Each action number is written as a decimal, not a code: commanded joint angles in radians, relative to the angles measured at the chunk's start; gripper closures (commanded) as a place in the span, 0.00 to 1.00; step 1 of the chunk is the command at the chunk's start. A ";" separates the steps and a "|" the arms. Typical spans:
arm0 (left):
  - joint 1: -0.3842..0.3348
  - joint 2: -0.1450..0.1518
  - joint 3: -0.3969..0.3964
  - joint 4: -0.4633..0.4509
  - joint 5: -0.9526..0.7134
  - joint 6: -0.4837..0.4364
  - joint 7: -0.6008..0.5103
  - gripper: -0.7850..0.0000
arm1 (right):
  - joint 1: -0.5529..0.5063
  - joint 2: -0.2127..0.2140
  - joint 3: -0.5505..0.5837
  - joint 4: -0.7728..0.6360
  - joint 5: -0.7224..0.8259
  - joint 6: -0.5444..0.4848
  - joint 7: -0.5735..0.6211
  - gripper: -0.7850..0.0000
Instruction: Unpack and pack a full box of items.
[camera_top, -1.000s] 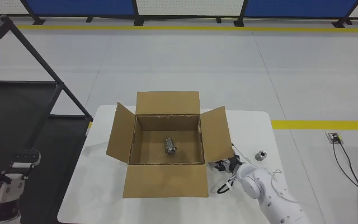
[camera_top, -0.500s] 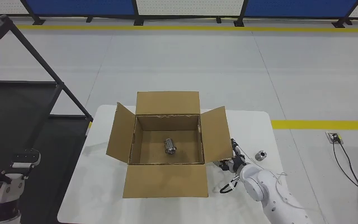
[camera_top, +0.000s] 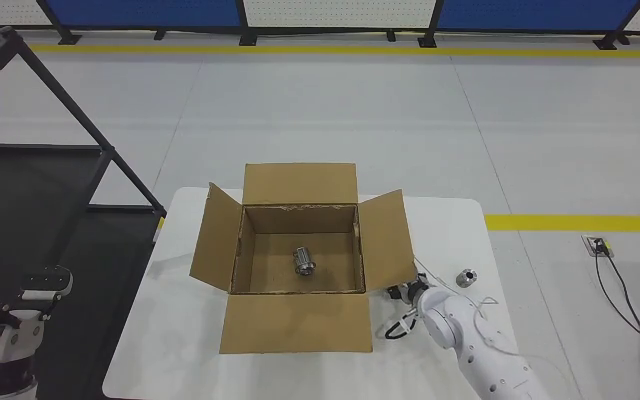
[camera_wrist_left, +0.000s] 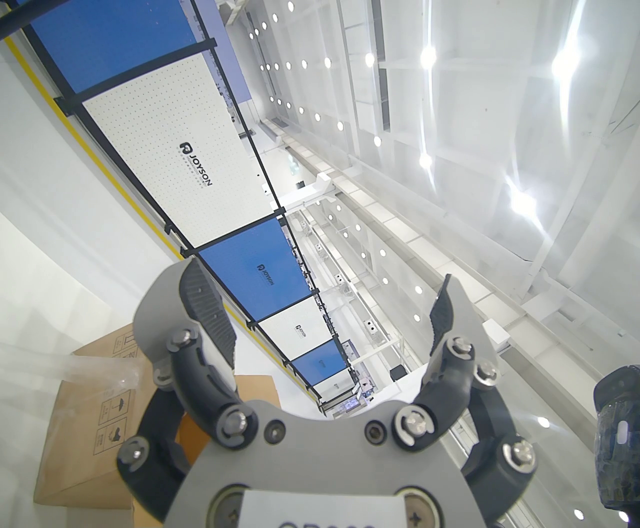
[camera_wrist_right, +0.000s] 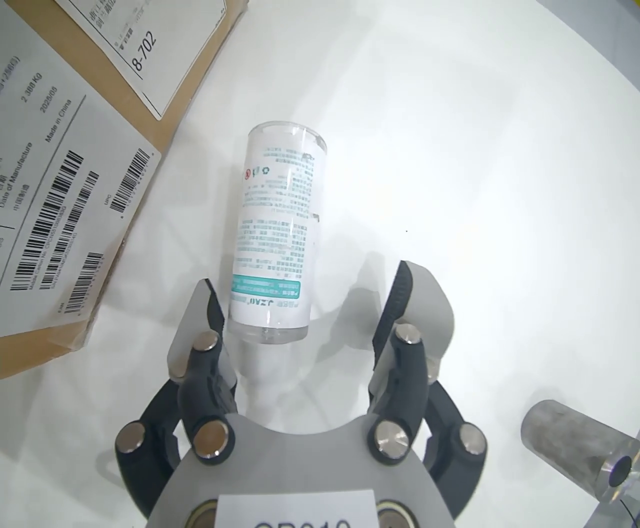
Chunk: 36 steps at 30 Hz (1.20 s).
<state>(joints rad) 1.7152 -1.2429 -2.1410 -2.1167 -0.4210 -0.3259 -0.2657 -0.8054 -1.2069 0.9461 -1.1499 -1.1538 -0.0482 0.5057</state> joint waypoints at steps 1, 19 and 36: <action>0.000 0.000 0.000 0.000 0.000 0.000 0.000 0.00 | 0.002 -0.003 -0.001 0.007 -0.001 -0.003 -0.006 1.00; 0.000 0.000 0.000 0.000 0.000 0.000 0.000 0.00 | -0.149 0.033 0.247 -0.184 0.137 0.016 -0.107 1.00; 0.000 0.000 0.000 0.000 0.000 0.000 0.000 0.00 | -0.481 0.087 0.566 -0.879 0.159 -0.008 -0.030 1.00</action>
<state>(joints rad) 1.7152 -1.2429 -2.1410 -2.1167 -0.4210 -0.3259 -0.2657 -1.2775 -1.1205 1.5166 -1.9919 -0.9859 -0.0552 0.4640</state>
